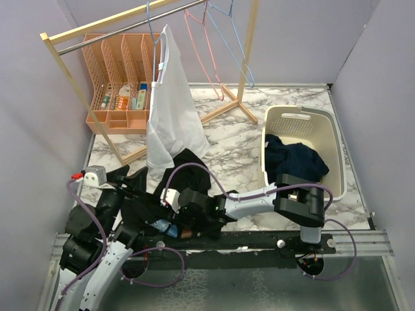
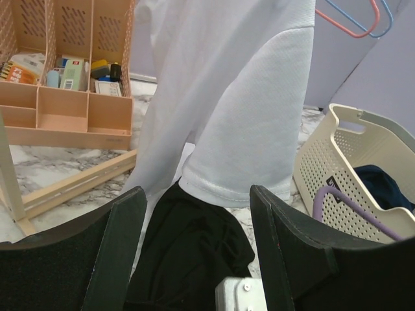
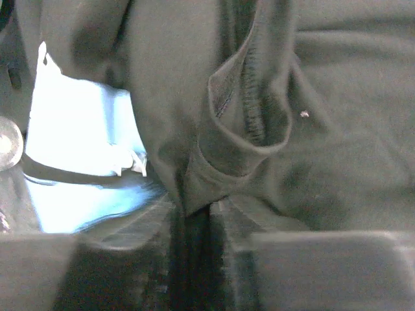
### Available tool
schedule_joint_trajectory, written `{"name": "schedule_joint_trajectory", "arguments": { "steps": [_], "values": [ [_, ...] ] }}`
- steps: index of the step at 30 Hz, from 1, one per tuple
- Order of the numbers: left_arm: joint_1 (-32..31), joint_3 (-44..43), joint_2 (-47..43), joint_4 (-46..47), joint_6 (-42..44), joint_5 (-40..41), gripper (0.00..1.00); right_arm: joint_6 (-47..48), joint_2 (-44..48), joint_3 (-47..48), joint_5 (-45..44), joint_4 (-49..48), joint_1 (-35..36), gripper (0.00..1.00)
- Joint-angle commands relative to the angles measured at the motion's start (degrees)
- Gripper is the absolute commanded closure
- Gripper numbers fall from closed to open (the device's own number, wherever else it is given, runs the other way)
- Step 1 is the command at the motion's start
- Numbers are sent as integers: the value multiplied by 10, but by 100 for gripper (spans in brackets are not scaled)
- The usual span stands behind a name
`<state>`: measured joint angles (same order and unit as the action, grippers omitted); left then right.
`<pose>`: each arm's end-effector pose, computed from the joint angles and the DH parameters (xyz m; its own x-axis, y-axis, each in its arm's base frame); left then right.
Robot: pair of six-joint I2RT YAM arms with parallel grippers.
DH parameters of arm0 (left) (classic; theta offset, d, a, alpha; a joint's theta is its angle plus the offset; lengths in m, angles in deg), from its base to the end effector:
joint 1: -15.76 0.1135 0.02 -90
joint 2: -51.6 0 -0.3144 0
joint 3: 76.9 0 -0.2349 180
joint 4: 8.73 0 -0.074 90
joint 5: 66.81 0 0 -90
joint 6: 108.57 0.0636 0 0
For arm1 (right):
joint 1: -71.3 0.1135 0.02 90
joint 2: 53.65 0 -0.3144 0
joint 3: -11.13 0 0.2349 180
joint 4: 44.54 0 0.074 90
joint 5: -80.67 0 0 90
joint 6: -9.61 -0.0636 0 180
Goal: Remove the t-shirt from the hanger
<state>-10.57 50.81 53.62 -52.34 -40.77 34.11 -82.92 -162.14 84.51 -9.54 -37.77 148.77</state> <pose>-0.0023 0.0146 0.3211 -0.0046 -0.4117 -0.9113 0.2864 0.8726 -0.3956 0.0901 0.4044 0.1847 -0.1878 -0.6413 -0.7439 -0.9682 0.2482 0.0304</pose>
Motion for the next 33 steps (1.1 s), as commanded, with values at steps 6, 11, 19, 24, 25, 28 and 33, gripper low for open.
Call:
{"name": "schedule_joint_trajectory", "arguments": {
  "steps": [6,11,19,24,25,28,33],
  "values": [
    [0,-9,-1,-10,-13,37,33,-111,124,-39,-119,17,-32,99],
    [0,-8,1,-11,-16,37,32,-198,221,19,-124,185,-164,99],
    [0,-8,7,-12,-16,35,32,-267,354,114,-111,398,-383,99],
    [0,-8,11,-12,-17,33,32,-263,416,180,-167,480,-445,99],
    [0,-8,13,-12,-17,33,32,-262,425,197,-190,492,-449,99],
    [0,-7,17,-11,-17,30,32,-249,443,250,-245,510,-454,99],
    [-1,-8,24,-11,-16,24,32,-212,415,374,-313,540,-455,99]
  ]
}}
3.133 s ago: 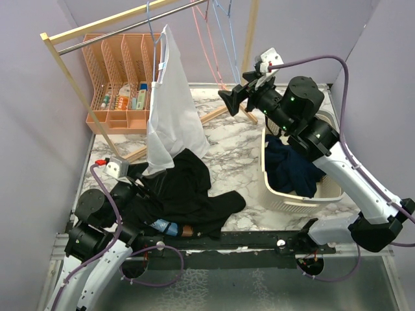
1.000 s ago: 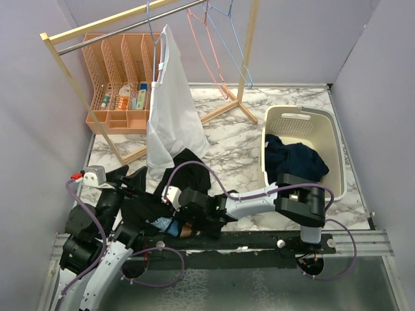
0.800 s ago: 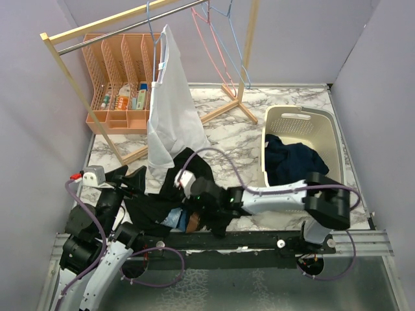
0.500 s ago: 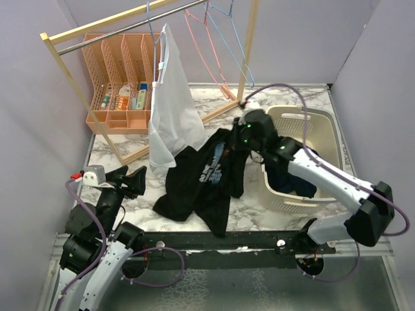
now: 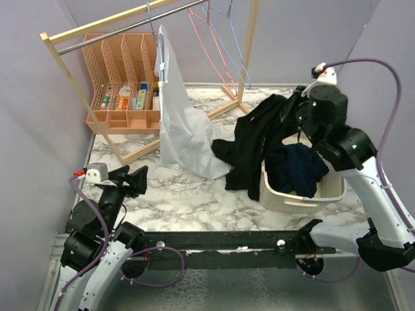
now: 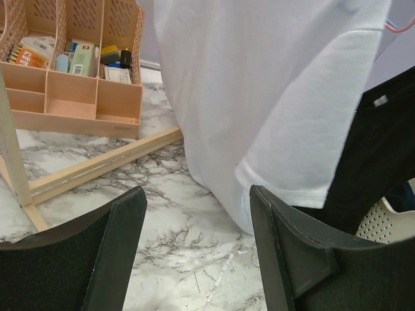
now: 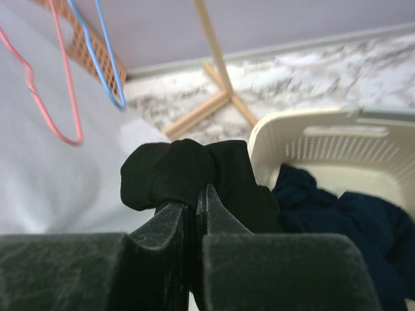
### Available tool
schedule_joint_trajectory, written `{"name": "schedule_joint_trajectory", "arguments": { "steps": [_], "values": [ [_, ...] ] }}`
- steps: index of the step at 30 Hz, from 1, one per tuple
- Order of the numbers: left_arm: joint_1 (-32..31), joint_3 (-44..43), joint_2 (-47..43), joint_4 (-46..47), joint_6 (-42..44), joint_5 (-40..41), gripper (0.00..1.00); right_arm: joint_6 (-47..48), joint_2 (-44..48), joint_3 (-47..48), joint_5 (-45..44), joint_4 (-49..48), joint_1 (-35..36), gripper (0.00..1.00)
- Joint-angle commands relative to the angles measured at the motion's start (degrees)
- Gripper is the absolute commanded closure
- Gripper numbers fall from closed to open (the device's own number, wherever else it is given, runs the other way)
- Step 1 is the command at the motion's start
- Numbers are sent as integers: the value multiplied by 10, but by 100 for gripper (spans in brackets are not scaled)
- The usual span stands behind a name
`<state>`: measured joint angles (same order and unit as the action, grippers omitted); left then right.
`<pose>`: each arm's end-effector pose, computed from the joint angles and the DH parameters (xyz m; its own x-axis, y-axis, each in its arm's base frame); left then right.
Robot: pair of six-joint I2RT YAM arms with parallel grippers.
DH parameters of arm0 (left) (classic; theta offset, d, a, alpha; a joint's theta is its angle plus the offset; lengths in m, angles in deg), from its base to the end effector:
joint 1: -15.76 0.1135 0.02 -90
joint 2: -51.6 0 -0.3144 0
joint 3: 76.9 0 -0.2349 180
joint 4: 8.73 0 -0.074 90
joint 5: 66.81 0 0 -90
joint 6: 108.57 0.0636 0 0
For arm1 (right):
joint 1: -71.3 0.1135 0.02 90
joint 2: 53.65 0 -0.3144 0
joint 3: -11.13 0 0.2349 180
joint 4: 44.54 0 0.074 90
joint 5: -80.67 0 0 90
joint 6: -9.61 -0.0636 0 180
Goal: Remove the t-shirt from the hanger
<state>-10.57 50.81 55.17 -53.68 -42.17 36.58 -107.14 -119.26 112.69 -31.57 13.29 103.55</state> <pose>0.0036 0.0146 0.3185 -0.0358 -0.4168 -0.9083 0.2292 0.8812 -0.4134 0.1851 0.0883 0.4882 -0.3701 0.2591 -0.8921 -0.0339 0.9559 0.2917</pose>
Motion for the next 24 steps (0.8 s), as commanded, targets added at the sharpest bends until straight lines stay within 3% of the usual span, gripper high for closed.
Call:
{"name": "schedule_joint_trajectory", "arguments": {
  "steps": [1,9,11,17,24],
  "values": [
    [-1,-8,8,3,-3,-2,32,39,-23,122,-105,36,-3,99],
    [0,-7,8,4,-1,-4,32,126,-124,422,-253,88,-4,99],
    [0,-6,7,4,-2,-5,32,155,-123,459,-288,75,-4,99],
    [0,-6,5,6,-1,-9,32,176,-24,318,-371,11,-3,99],
    [0,-5,11,9,1,-18,32,111,61,163,-380,70,-3,99]
  ]
}}
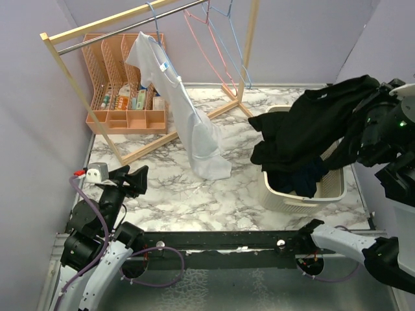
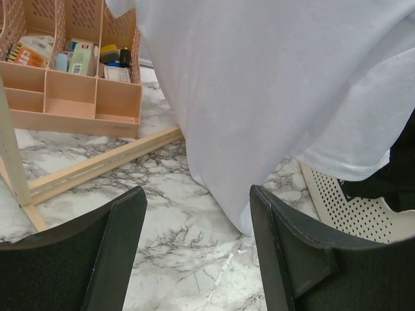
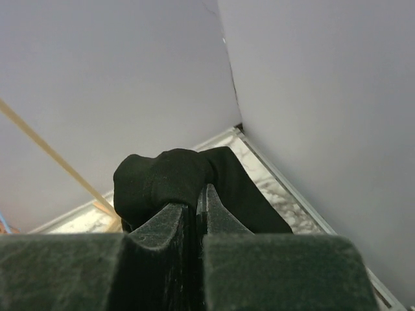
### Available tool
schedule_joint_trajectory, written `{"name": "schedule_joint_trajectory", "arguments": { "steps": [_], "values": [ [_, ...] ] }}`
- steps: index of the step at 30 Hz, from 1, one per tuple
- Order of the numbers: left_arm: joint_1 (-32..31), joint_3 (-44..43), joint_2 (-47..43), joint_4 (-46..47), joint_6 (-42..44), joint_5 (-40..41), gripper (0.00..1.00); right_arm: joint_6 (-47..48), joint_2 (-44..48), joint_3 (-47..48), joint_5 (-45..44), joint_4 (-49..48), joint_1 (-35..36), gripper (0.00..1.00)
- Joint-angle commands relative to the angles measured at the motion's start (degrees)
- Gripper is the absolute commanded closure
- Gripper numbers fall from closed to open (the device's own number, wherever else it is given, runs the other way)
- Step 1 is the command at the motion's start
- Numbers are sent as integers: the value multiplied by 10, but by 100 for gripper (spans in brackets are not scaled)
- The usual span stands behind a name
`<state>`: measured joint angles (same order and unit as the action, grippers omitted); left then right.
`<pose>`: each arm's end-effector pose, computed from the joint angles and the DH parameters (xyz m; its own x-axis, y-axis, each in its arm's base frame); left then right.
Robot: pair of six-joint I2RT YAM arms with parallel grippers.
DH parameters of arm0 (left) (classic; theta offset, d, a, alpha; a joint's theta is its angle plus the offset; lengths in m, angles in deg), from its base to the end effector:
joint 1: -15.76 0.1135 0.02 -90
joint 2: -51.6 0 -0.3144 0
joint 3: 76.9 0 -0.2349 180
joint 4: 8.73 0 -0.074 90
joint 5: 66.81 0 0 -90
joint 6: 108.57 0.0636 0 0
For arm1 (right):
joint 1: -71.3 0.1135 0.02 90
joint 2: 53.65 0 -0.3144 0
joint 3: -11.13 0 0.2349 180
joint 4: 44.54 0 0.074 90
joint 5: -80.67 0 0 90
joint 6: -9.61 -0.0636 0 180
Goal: Remove the t-shirt from the hanger
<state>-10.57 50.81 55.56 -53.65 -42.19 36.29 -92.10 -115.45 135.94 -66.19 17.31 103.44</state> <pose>0.0048 0.0137 0.3188 -0.0430 -0.4141 -0.9092 0.2314 0.8812 -0.4123 0.1018 0.0011 0.6021 0.1016 0.1949 -0.9755 0.4059 0.8872 0.2195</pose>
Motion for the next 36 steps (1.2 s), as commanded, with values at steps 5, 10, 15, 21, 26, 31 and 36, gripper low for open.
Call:
{"name": "schedule_joint_trajectory", "arguments": {
  "steps": [5,10,15,21,26,31,36],
  "values": [
    [0,-6,8,8,1,-17,32,-107,14,-164,27,103,-2,99],
    [0,-6,4,6,1,-15,32,-151,-47,-269,116,115,-6,76],
    [0,-6,3,5,0,-12,32,-187,-59,-330,209,90,-6,28],
    [0,-6,9,6,1,-11,32,-120,-12,-397,390,-16,-6,24],
    [-1,-6,11,6,0,-12,32,-128,-48,-429,365,-16,-6,23],
    [-1,-6,9,4,0,-9,32,-179,-93,-448,307,-26,-24,26],
    [0,-6,4,2,-1,-4,32,-226,-108,-470,335,-37,-109,35]
  ]
}}
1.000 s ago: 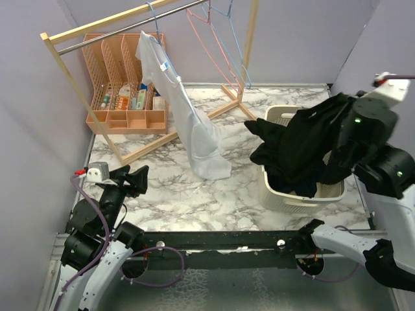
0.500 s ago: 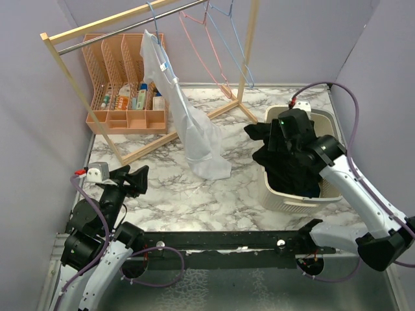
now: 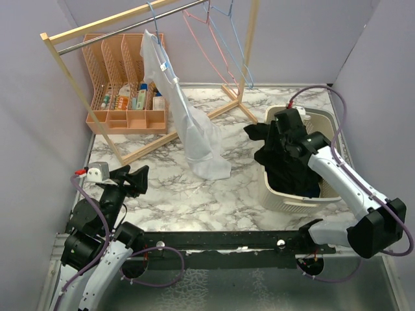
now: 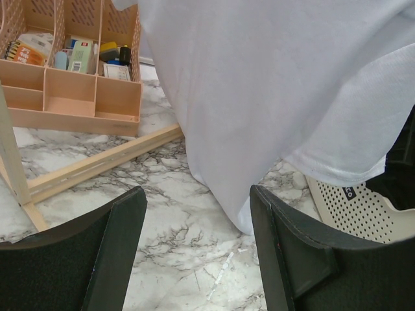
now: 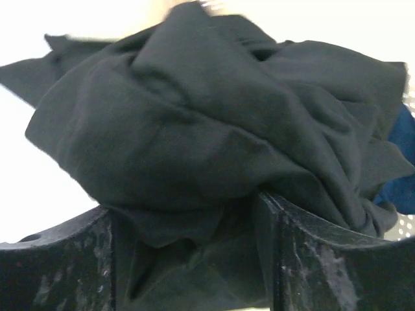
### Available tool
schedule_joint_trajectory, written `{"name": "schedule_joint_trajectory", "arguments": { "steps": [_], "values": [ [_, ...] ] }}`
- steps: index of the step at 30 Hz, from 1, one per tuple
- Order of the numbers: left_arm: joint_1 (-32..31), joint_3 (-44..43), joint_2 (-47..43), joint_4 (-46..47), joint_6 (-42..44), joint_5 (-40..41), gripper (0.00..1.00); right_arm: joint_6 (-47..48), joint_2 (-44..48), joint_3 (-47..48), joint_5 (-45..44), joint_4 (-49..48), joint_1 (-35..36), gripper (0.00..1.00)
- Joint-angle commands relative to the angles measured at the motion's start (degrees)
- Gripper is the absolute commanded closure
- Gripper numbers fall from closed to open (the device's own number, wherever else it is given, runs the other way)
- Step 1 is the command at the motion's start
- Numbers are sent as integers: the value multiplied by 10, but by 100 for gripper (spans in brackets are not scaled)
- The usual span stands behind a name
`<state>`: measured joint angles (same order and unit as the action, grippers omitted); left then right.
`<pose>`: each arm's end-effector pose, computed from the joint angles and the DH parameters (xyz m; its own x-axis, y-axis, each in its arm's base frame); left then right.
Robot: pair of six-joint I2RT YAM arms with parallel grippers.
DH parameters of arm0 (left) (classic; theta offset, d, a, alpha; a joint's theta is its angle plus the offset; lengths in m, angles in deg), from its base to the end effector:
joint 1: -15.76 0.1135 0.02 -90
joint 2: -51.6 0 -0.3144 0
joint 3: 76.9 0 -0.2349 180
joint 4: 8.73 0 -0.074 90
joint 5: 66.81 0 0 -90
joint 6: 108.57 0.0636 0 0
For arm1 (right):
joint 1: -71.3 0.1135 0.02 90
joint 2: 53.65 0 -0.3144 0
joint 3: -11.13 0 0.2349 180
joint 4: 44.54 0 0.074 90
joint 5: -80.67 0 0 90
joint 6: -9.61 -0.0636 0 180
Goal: Remove the t-shirt from the hanger
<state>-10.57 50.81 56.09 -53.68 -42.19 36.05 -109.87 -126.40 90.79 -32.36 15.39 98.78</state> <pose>0.0064 0.0126 0.3189 -0.0526 -0.4098 -0.9107 0.2315 0.8821 -0.4103 0.2241 0.0885 0.3361 -0.7232 0.1343 -0.6775 0.1608 0.9867 0.0240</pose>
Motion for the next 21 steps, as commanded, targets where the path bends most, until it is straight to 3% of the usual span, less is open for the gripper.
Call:
{"name": "schedule_joint_trajectory", "arguments": {
  "steps": [1,7,16,21],
  "values": [
    [0,-6,-3,2,-2,-1,32,-51,7,-27,2,-27,-75,36],
    [0,-6,3,3,-1,0,32,-40,27,-68,39,-64,-128,37],
    [0,-6,2,2,-1,2,32,-65,-91,-145,156,-158,-192,37],
    [0,-7,1,1,-1,6,32,-79,-118,-154,157,-167,-198,35]
  ]
}}
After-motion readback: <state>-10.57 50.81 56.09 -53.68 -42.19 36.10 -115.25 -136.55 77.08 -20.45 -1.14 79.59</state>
